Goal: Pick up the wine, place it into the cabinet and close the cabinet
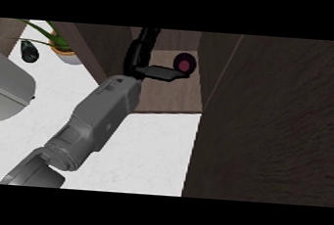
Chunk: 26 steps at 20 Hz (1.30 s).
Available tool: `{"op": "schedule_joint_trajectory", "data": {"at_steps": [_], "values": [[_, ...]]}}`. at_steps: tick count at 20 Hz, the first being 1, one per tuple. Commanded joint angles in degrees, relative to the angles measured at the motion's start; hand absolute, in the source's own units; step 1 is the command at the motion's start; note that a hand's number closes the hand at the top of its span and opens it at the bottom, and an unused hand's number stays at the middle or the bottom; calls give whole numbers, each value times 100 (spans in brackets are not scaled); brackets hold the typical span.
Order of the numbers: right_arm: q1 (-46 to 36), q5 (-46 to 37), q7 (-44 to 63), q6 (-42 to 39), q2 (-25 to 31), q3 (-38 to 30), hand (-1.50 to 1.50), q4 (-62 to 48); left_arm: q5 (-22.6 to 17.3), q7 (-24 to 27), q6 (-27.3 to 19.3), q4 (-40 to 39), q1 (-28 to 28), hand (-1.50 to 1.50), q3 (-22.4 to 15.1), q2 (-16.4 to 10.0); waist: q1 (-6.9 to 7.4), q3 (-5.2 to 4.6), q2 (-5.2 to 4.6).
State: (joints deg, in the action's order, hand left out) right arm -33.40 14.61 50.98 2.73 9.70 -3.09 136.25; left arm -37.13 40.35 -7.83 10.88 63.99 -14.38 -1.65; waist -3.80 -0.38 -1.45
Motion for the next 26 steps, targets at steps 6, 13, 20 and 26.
{"op": "schedule_joint_trajectory", "data": {"at_steps": [6, 13, 20, 26], "values": [[185, -163, 415, 265, 151, -3, -150, 561, 218, -388, 194, 770, -160, -150, -75, -7, 369, 38, 183], [-65, -179, 795, 470, 338, -36, -150, 528, 356, -1257, -301, 2678, -856, -150, -612, 163, 508, 37, 256], [6, -164, 594, 386, 348, 42, -150, 506, 283, -2098, -1592, 4964, -1769, -150, -1687, 165, 440, 37, 234], [-112, 7, 572, 321, 473, -112, -150, 474, 640, -2340, -2516, 6522, -2731, -150, -2284, 161, 414, 38, 194]]}}
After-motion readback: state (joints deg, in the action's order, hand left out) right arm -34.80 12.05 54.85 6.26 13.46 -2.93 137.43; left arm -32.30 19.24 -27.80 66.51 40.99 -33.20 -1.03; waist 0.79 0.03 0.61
